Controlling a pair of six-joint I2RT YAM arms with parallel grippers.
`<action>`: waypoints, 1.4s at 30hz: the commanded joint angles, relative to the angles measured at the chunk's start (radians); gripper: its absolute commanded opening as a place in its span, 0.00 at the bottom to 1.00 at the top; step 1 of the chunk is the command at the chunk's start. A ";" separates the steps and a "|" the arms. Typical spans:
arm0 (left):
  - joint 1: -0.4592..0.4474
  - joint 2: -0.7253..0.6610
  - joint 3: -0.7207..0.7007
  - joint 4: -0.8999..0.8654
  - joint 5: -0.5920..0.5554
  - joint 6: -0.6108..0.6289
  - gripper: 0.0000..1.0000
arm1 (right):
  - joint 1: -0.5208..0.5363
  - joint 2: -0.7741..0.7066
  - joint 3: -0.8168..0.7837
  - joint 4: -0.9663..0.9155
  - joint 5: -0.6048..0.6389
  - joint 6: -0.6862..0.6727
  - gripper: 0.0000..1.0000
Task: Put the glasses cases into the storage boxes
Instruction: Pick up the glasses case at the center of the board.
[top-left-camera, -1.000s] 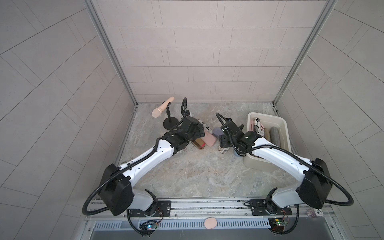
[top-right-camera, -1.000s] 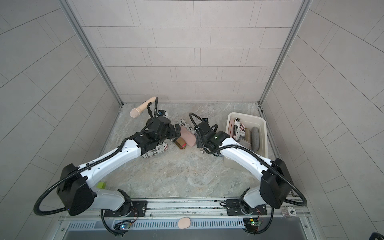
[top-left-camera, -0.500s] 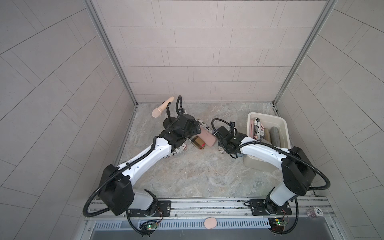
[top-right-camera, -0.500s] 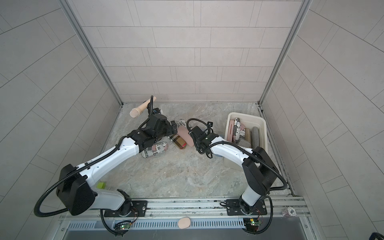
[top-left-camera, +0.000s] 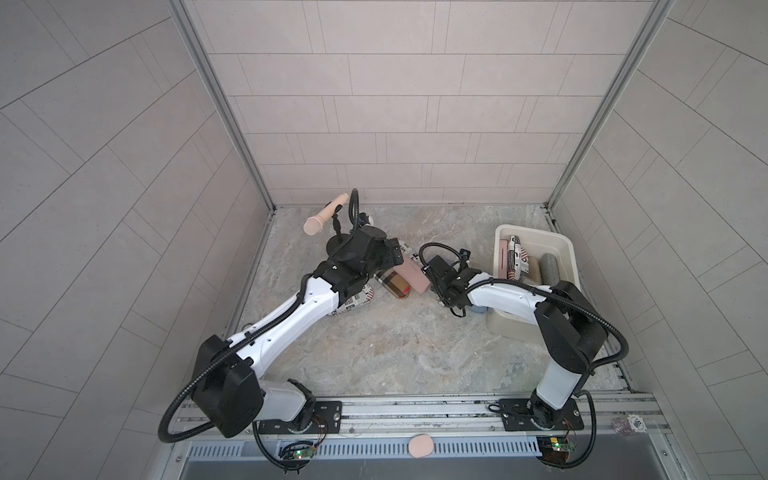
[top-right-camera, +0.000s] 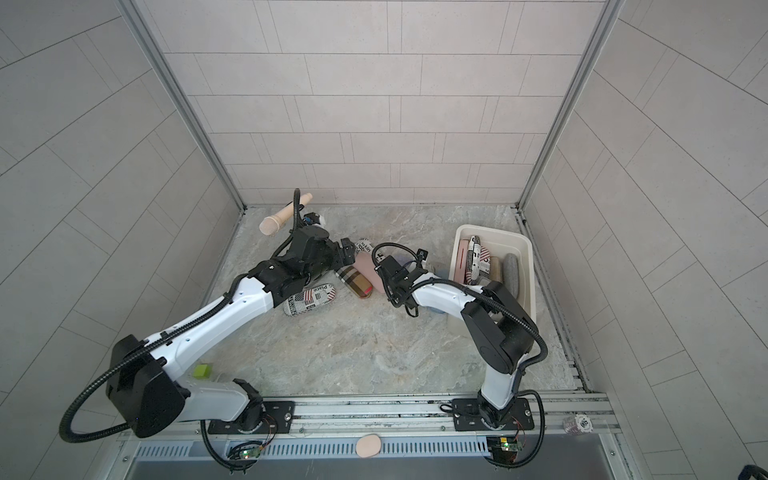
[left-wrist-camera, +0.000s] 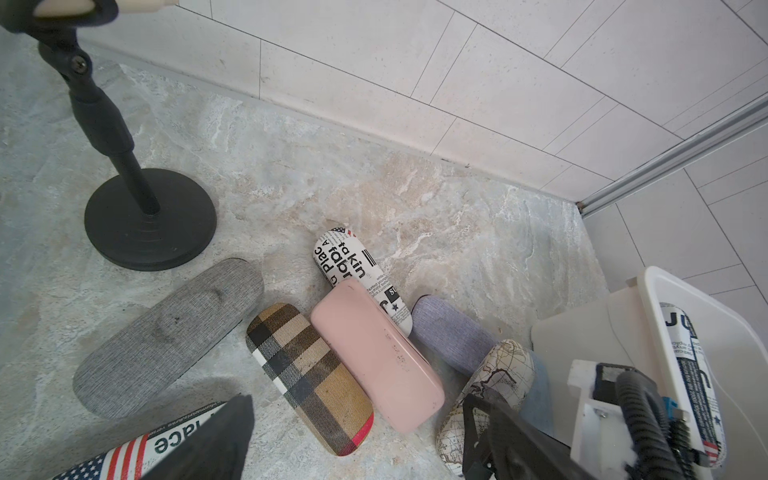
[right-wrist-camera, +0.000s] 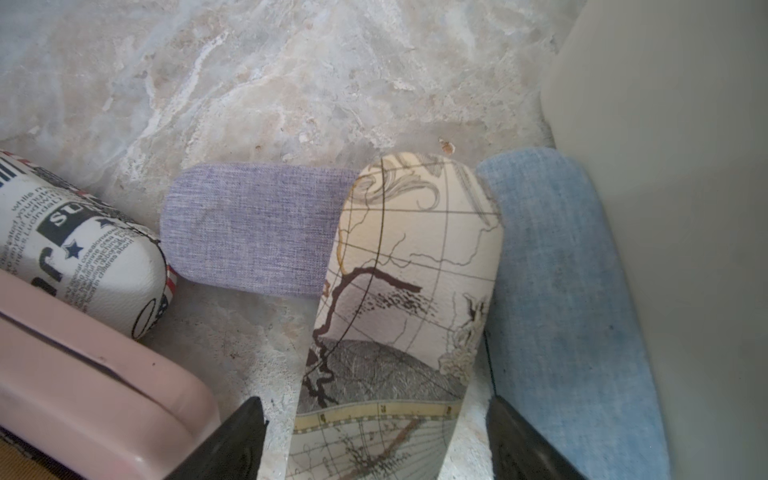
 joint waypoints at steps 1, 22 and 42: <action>0.000 -0.018 -0.017 0.015 -0.002 0.000 0.95 | -0.012 0.028 -0.008 0.024 -0.023 0.026 0.84; 0.003 -0.007 -0.023 0.034 0.024 0.005 0.95 | -0.035 -0.018 -0.090 0.136 -0.064 0.000 0.57; 0.027 -0.038 -0.037 0.064 0.034 0.021 0.95 | 0.019 -0.283 0.212 -0.199 -0.048 -0.498 0.54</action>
